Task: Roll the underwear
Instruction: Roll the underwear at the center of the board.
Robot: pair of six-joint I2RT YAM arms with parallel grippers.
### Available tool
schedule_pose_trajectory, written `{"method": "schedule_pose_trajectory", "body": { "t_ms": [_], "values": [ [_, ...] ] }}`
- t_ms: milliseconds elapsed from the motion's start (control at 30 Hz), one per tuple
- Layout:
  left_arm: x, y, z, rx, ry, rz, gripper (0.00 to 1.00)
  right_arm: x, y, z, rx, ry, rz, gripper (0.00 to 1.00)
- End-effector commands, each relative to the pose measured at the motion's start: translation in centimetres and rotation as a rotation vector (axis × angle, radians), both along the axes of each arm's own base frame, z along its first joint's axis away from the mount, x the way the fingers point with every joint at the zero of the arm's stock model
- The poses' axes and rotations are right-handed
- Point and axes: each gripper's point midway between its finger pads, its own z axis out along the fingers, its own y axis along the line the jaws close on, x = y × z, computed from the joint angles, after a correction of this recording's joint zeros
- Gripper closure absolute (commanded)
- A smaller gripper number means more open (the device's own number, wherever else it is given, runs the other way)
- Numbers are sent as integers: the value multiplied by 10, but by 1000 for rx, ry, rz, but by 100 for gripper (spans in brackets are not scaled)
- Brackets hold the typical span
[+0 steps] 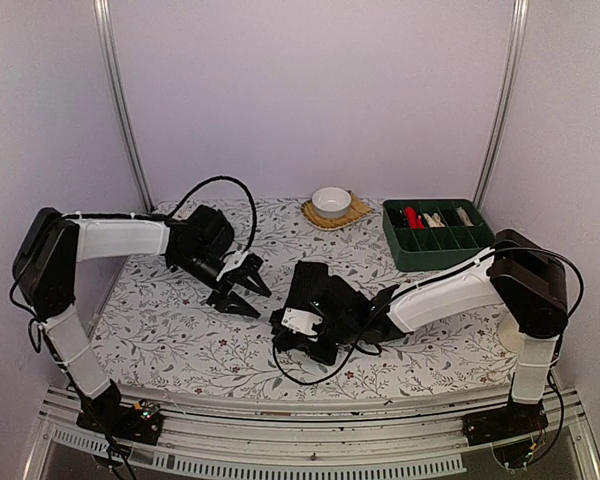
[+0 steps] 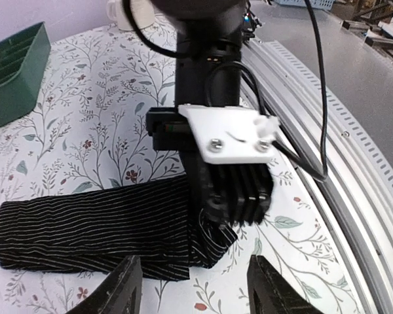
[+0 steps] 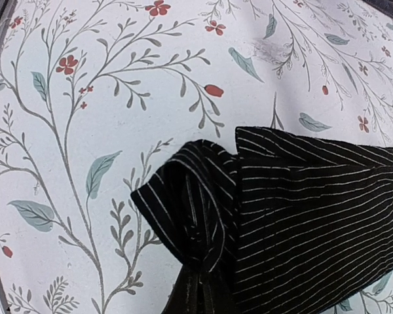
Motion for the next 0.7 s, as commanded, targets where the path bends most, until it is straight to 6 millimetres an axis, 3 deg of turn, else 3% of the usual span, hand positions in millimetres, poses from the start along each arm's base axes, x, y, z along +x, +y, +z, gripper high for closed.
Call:
{"method": "schedule_pose_trajectory", "body": {
  "t_ms": [0, 233, 300, 467, 667],
  "values": [
    [2, 18, 5, -2, -217, 31, 44, 1, 2, 4, 41, 176, -6, 98],
    [-16, 41, -6, -70, -641, 4, 45, 10, 11, 14, 86, 390, -21, 98],
    [-27, 46, -12, -111, -784, -45, 53, 16, 8, 2, 51, 461, -62, 98],
    [-35, 46, -27, -95, -939, -101, 60, 25, 0, -16, 23, 564, -114, 98],
    [-41, 37, -52, -46, -1080, -186, 69, 28, -6, -22, 54, 663, -126, 98]
  ]
}}
